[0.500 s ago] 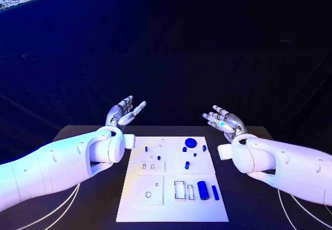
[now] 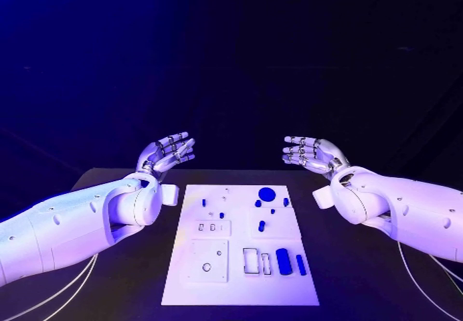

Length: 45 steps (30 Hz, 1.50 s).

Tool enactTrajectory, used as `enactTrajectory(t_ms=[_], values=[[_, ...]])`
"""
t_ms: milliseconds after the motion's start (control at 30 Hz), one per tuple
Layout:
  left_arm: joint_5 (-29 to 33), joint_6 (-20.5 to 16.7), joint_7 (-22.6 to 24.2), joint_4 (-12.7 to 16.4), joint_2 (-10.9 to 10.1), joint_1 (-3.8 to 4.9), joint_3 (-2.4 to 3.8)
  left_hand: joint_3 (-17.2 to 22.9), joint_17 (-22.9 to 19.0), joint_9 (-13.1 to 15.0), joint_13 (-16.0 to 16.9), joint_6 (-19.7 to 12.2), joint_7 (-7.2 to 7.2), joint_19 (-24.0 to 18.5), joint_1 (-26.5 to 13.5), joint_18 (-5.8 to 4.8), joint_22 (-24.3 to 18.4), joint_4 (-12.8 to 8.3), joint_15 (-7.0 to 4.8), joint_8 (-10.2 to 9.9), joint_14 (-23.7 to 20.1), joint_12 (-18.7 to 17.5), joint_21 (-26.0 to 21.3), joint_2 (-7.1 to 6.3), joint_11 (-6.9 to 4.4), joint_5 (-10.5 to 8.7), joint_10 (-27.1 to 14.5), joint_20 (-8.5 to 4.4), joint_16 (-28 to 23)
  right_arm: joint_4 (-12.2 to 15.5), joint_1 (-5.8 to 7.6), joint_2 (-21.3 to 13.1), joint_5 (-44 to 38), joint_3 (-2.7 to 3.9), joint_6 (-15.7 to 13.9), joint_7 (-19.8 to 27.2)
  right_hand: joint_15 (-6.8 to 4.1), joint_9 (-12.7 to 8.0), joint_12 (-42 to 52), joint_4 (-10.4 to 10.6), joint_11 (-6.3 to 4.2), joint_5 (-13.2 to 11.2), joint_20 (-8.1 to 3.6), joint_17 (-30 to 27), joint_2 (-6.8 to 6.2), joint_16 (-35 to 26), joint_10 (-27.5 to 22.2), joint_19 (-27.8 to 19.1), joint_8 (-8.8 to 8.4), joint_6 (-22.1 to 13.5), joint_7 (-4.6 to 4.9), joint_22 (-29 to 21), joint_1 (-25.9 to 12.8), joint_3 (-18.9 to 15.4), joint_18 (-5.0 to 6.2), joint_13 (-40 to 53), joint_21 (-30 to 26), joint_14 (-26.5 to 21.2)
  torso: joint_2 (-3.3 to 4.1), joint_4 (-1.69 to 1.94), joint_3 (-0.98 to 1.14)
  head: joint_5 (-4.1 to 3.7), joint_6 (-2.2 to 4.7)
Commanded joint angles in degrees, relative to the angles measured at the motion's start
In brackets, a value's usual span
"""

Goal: Assemble the parts on the task board

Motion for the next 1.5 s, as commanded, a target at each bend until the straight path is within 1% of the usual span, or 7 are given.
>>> enactTrajectory(t_ms=[33, 167, 267, 567, 767, 933, 1500], values=[[-0.95, 3.41, 1.59, 1.96, -0.87, 0.48, 0.12, 0.76, 2.31, 2.5, 0.73, 10.62, 5.91, 6.52, 1.18, 2.51, 1.25, -0.18, -1.96, 4.18, 9.06, 2.43, 3.49, 0.49, -0.97, 0.14, 10.84, -0.25, 4.21, -0.24, 0.78, 0.05, -19.21, -0.09, 0.99, -2.76, -3.59, 2.59, 0.69, -3.13, -2.72, 0.05, -1.65, 1.67, -1.69, 3.74, 15.81, 13.18, 4.25, 16.51, 5.29, 2.39, 2.6, 1.36, 2.52, 0.28, 6.65, 15.3, 1.46, 0.07, -0.15, -0.51, -0.02], [-2.3, 3.48, 1.13, 4.1, -2.33, 0.88, 0.2, 1.39, 4.71, 2.94, 0.78, 14.07, 5.12, 11.19, 2.12, 3.41, 2.31, -0.13, -3.64, 5.67, 13.64, 3.31, 6.46, 0.26, -2.38, 0.03, 15.83, -0.93, 7.29, -0.12, 1.86, 0.0, -27.93, -0.07, 2.17, -5.82, -4.79, 2.65, -0.22, -3.47, -3.63, 0.08, -2.99, 1.98, -2.07, 4.44, 18.78, 15.16, 4.38, 18.41, 4.47, 3.57, 2.55, 0.81, 2.38, 0.32, 9.13, 19.04, 2.44, 0.15, -0.15, -0.79, 0.19], [-3.3, 3.49, 0.68, 6.02, -3.38, 1.14, 0.36, 2.01, 7.67, 3.22, 0.8, 15.86, 4.35, 14.59, 2.67, 3.41, 3.52, -0.12, -5.11, 6.17, 17.72, 3.26, 9.28, -0.31, -3.37, -0.01, 18.56, -2.42, 11.42, 0.38, 2.52, -0.1, -34.74, -0.04, 2.71, -8.61, -7.38, 3.09, -0.19, -3.71, -5.49, 0.16, -5.53, 4.05, -2.41, 7.19, 23.73, 18.65, 5.32, 21.37, 3.0, 6.85, 2.62, -1.19, 2.33, 0.48, 14.89, 26.1, 3.18, 0.24, -0.15, -1.03, 0.3], [-6.2, 4.09, -1.31, 11.55, -5.58, 1.88, 0.74, 3.28, 16.51, 3.3, 0.59, 16.96, 3.94, 17.67, 3.14, 3.18, 7.95, -0.18, -6.71, 5.55, 19.69, 1.26, 17.15, -1.83, -4.09, 0.03, 20.66, -4.7, 25.31, 2.49, 3.97, 0.05, -54.63, 0.04, 6.4, -18.07, -11.9, 4.74, -1.12, -2.85, -8.54, 0.58, -10.05, 17.91, -4.81, 22.06, 29.26, 25.23, 5.44, 25.45, 0.35, 17.48, 1.25, -4.42, 2.49, 1.54, 31.59, 40.14, 5.16, 0.53, -0.28, -1.63, 0.69], [-8.09, 5.33, -3.19, 14.04, -6.0, 2.09, 1.08, 3.65, 22.0, 3.49, 0.84, 17.26, 3.85, 17.22, 2.82, 3.02, 14.48, -0.17, -6.94, 5.16, 16.36, 0.83, 27.26, -2.49, -4.31, -0.03, 21.2, -5.69, 35.29, 3.28, 4.26, 0.99, -63.18, 0.04, 7.72, -21.92, -11.94, 6.1, -1.16, -1.43, -8.33, 5.76, -10.39, 26.95, -6.75, 31.7, 26.11, 25.95, 4.81, 25.63, 0.21, 21.44, 0.7, -2.39, 2.4, 2.59, 36.61, 39.42, 6.39, 1.0, -0.4, -1.92, 1.09], [-8.87, 5.58, -4.04, 15.25, -6.35, 2.23, 1.25, 4.06, 24.41, 4.27, 1.43, 18.46, 3.42, 15.28, 2.39, 3.12, 20.55, -0.08, -7.48, 6.1, 15.4, 1.74, 36.38, -2.71, -4.76, 0.03, 22.21, -5.97, 40.77, 3.67, 4.3, 1.93, -66.99, 0.03, 7.52, -23.8, -11.66, 7.08, -0.29, 0.04, -8.23, 4.2, -10.03, 36.73, -7.42, 42.55, 24.54, 28.43, 4.49, 25.43, 0.2, 28.82, 0.2, -2.47, 1.63, 3.13, 42.75, 40.64, 7.16, 1.26, -0.35, -2.09, 1.33], [-7.85, 5.94, -4.07, 16.28, -6.67, 2.77, 1.77, 4.21, 24.62, 4.42, 1.52, 18.22, 3.49, 14.41, 2.22, 3.16, 21.76, -0.08, -7.43, 6.1, 15.0, 1.8, 38.17, -2.75, -4.71, 0.03, 22.02, -5.9, 41.54, 3.19, 3.61, 4.31, -70.55, -0.19, 10.16, -25.63, -11.2, 8.89, 0.57, 2.62, -8.1, 3.74, -9.81, 56.71, -7.86, 62.85, 23.28, 39.09, 4.26, 25.02, 0.15, 51.87, 0.9, -2.28, -1.89, 4.06, 59.14, 44.05, 8.42, 1.79, -0.55, -2.41, 1.33]])
